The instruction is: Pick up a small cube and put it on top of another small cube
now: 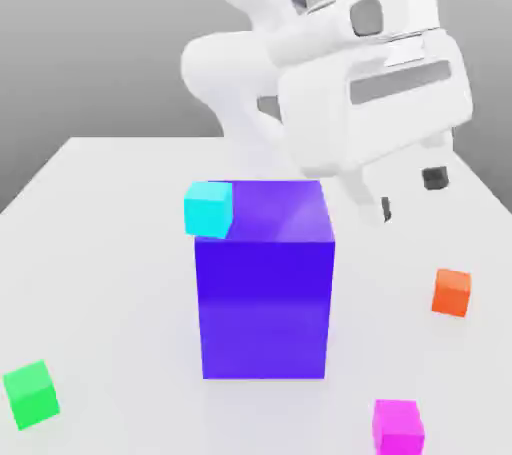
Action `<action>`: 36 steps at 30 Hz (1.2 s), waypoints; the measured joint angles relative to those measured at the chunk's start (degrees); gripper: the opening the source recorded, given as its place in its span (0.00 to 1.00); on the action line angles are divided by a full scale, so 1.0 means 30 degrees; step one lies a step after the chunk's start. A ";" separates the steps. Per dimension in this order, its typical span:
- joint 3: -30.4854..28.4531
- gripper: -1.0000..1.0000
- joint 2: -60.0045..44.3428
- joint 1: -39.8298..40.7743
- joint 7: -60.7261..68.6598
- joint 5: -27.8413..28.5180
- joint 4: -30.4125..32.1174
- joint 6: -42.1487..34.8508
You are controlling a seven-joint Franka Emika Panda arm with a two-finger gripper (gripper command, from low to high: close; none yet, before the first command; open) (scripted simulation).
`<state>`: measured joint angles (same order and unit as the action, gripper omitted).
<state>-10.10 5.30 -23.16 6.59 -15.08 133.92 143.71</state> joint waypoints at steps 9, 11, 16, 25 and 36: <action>0.0644 0.50 -0.5348 -0.1037 0.5467 0.0845 0.0464 0.2166; 0.0696 0.50 -0.6417 -0.1232 0.6230 0.1667 0.0593 0.2704; 0.0971 0.50 -0.9475 -0.1319 0.7374 0.2519 0.0365 0.4772; 0.1365 0.00 -1.0837 -0.1005 0.7648 0.2238 0.0092 0.5776; -0.1313 0.00 -0.7150 0.2132 0.9902 0.2485 0.0662 0.2537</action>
<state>-14.04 -16.15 -16.77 36.30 -7.62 135.91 151.32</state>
